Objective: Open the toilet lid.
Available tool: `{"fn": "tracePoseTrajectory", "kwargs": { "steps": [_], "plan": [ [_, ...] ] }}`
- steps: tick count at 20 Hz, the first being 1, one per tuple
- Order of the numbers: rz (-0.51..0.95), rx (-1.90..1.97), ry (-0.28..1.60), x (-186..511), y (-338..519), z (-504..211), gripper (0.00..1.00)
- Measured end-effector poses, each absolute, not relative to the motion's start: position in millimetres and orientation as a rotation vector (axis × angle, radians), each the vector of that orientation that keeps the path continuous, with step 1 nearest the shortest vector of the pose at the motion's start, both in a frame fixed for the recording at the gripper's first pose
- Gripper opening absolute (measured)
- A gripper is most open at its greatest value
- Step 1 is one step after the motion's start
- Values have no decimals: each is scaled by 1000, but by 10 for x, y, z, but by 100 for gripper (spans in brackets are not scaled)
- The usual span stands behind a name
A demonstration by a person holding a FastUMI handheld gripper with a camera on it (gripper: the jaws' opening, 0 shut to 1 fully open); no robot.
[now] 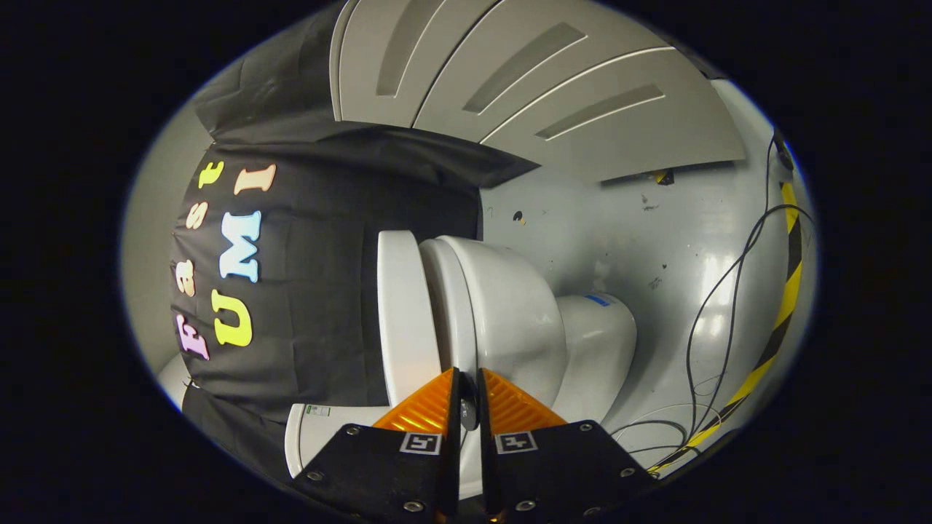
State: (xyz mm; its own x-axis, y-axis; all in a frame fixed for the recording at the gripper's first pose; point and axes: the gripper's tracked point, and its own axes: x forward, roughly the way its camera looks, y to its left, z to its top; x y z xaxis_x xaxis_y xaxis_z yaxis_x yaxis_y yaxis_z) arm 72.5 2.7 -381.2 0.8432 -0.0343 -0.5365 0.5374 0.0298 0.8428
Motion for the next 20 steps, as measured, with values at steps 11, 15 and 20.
{"fn": "tracePoseTrajectory", "kwargs": {
  "steps": [11,15,20],
  "plan": [
    [-442,1308,592,750,20,-3554,0],
    [-401,1210,561,812,54,-3184,0],
    [-357,1084,516,934,184,-2565,0]
  ]
}}
